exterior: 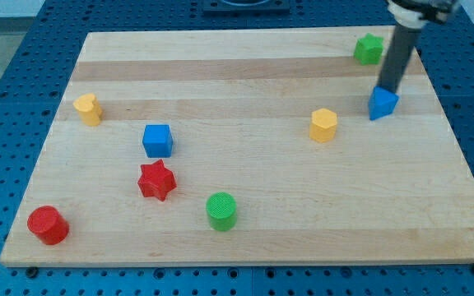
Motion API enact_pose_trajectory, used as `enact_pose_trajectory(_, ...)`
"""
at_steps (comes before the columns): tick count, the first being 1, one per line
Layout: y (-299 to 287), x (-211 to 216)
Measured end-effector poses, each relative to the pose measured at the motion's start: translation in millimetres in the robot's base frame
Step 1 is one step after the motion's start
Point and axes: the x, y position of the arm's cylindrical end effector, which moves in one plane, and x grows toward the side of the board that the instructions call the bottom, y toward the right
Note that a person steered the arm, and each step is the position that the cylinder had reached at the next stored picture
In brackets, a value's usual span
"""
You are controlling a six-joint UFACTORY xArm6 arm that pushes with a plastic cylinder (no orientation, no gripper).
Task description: Slightly move the red star bottom side
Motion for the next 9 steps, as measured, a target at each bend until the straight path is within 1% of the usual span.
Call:
enact_pose_trajectory(2, 1.5, 7.8)
enact_pose_trajectory(3, -8.6, -35.7)
enact_pose_trajectory(4, -13.0, -61.8)
enact_pose_trajectory(6, -51.8, -61.9)
enact_pose_trajectory(7, -51.8, -61.9)
enact_pose_trajectory(8, 1.5, -63.0)
enact_pose_trajectory(9, 13.1, -63.0)
